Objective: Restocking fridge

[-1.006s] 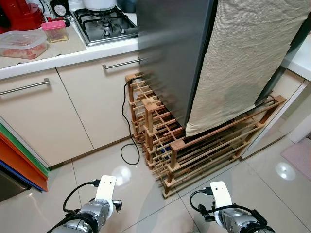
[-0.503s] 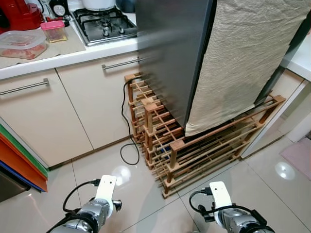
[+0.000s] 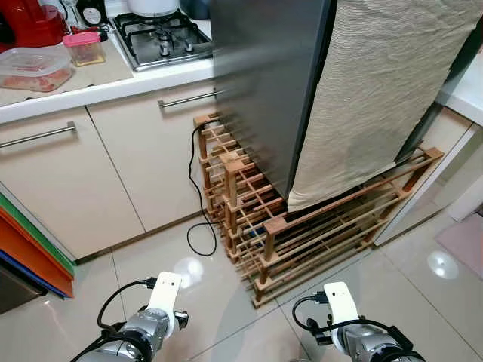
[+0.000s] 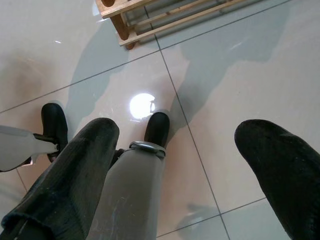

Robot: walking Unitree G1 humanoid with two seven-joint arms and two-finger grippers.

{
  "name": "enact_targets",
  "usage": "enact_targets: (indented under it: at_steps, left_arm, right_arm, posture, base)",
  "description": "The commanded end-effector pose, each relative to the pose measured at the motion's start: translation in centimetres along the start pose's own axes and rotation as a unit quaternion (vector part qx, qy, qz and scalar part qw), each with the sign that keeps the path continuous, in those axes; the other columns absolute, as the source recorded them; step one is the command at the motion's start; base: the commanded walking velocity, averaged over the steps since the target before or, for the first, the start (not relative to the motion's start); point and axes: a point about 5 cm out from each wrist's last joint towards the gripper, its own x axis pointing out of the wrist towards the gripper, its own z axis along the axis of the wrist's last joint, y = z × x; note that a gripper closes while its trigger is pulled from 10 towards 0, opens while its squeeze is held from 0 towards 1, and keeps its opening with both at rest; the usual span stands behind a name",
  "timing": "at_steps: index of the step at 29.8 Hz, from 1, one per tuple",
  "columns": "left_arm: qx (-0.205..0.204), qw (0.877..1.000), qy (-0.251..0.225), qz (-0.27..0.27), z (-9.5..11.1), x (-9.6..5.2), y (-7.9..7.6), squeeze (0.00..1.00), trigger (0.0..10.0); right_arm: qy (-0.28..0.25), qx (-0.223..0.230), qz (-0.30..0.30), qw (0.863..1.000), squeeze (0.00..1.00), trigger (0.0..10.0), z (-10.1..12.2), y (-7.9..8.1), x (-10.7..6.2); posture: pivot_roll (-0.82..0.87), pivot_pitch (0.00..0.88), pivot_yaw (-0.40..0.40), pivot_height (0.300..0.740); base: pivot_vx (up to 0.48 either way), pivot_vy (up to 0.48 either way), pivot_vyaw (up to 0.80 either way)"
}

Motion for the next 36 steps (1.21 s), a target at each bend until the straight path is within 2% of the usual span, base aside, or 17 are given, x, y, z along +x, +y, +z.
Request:
enact_targets:
  at_steps: [1, 15, 23, 36]
  left_arm:
    - [0.005, 1.000, -0.006, 0.002, 0.37, -0.03, 0.31, 0.00, 10.0]
    - [0.013, 1.000, -0.008, 0.002, 0.53, -0.03, 0.24, 0.00, 10.0]
    - [0.044, 0.999, -0.024, 0.010, 0.97, -0.05, 0.25, 0.00, 10.0]
    - [0.054, 0.998, -0.027, 0.012, 1.07, -0.06, 0.42, 0.00, 10.0]
  right_arm:
    - [-0.012, 0.003, -0.005, 1.000, 0.00, 10.0, 0.75, -0.17, -0.02]
    - [-0.012, -0.001, -0.005, 1.000, 0.00, 10.0, 0.85, -0.31, -0.04]
    - [-0.011, 0.002, -0.008, 1.000, 0.00, 10.0, 0.84, -0.46, -0.06]
    - [-0.013, 0.005, -0.007, 1.000, 0.00, 10.0, 0.92, -0.29, -0.03]
  posture:
    - [-0.08, 0.009, 0.018, 0.740]
    - [-0.08, 0.011, 0.017, 0.740]
    - [-0.07, 0.004, 0.017, 0.740]
    - [-0.08, 0.000, 0.016, 0.740]
  base:
    - [0.000, 0.000, 0.00]
    - [0.000, 0.000, 0.00]
    - [0.000, 0.000, 0.00]
    - [0.000, 0.000, 0.00]
